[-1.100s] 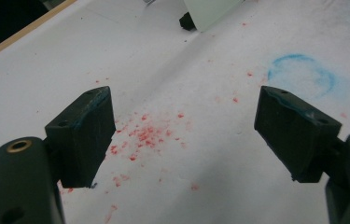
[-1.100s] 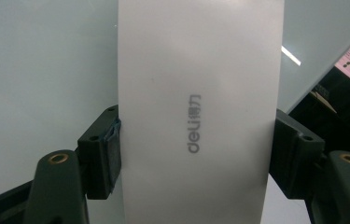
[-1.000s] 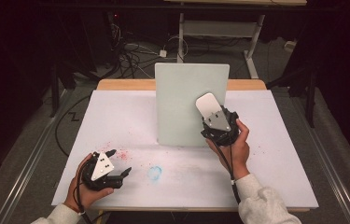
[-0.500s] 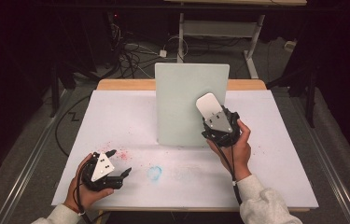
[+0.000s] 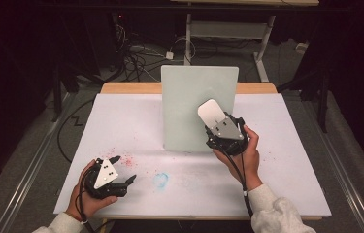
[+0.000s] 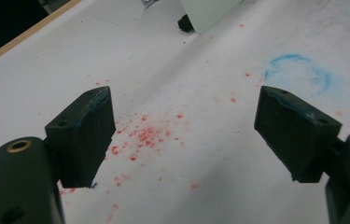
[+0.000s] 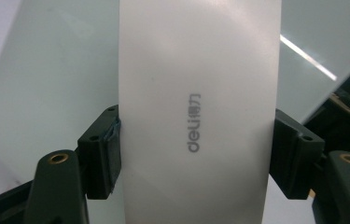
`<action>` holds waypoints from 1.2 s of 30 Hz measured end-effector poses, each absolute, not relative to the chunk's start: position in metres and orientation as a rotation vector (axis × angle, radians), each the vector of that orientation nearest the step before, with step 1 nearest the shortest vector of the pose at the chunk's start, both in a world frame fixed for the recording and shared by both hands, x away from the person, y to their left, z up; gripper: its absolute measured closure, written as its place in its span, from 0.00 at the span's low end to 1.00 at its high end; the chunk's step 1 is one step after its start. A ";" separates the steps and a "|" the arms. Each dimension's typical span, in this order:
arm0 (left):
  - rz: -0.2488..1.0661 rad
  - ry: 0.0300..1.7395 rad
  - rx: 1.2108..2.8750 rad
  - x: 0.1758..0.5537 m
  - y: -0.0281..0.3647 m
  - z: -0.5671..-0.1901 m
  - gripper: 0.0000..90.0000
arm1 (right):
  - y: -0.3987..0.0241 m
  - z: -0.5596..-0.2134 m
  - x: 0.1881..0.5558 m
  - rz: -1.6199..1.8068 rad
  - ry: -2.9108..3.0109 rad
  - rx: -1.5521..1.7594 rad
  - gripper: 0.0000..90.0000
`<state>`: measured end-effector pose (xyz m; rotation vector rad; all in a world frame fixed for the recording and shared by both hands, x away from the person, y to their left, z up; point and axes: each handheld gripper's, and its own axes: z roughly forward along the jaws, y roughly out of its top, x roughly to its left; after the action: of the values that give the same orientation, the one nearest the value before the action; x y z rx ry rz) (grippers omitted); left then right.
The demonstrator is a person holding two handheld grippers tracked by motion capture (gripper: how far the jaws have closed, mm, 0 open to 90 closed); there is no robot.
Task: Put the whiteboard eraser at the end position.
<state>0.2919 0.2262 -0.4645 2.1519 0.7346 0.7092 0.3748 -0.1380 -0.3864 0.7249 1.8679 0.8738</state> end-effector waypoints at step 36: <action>0.696 0.725 2.177 0.293 0.224 -0.466 0.21 | -0.153 -0.416 0.349 0.923 2.513 0.369 0.34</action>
<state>0.2935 0.2237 -0.4663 2.1773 0.7248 0.6964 0.3486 -0.1526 -0.4156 0.3688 2.5126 0.9231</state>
